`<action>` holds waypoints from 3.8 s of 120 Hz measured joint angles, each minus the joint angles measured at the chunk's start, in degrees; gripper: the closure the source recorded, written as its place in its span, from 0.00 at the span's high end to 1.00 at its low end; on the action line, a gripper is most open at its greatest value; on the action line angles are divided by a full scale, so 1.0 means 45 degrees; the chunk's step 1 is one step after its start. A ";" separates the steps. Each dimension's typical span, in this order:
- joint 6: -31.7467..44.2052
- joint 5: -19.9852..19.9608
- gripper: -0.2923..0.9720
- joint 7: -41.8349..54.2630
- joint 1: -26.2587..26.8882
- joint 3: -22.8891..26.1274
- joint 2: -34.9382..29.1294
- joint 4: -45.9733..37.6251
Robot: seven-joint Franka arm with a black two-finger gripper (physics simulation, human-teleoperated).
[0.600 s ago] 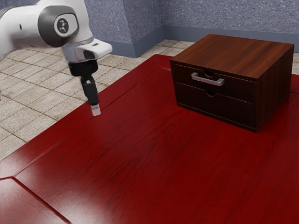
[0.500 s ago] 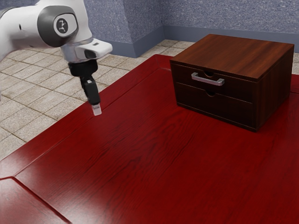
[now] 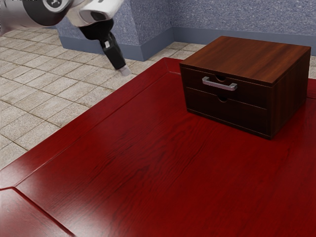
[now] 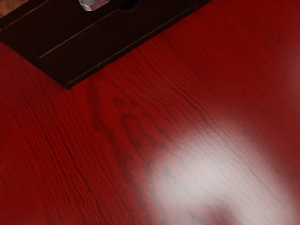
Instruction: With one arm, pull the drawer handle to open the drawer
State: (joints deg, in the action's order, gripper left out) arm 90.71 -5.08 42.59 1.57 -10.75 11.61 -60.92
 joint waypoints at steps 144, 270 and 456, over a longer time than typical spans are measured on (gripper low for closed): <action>0.5420 0.0113 0.77 0.9413 0.0313 0.1491 0.8097 0.5779; 0.6219 0.0113 0.76 1.0851 0.0591 0.1491 0.8781 0.5759; 0.1805 -0.0515 0.49 1.0596 0.0492 0.1433 0.7655 0.5762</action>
State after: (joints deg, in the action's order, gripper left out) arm 98.83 -7.39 90.27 3.78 -4.30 46.05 -34.99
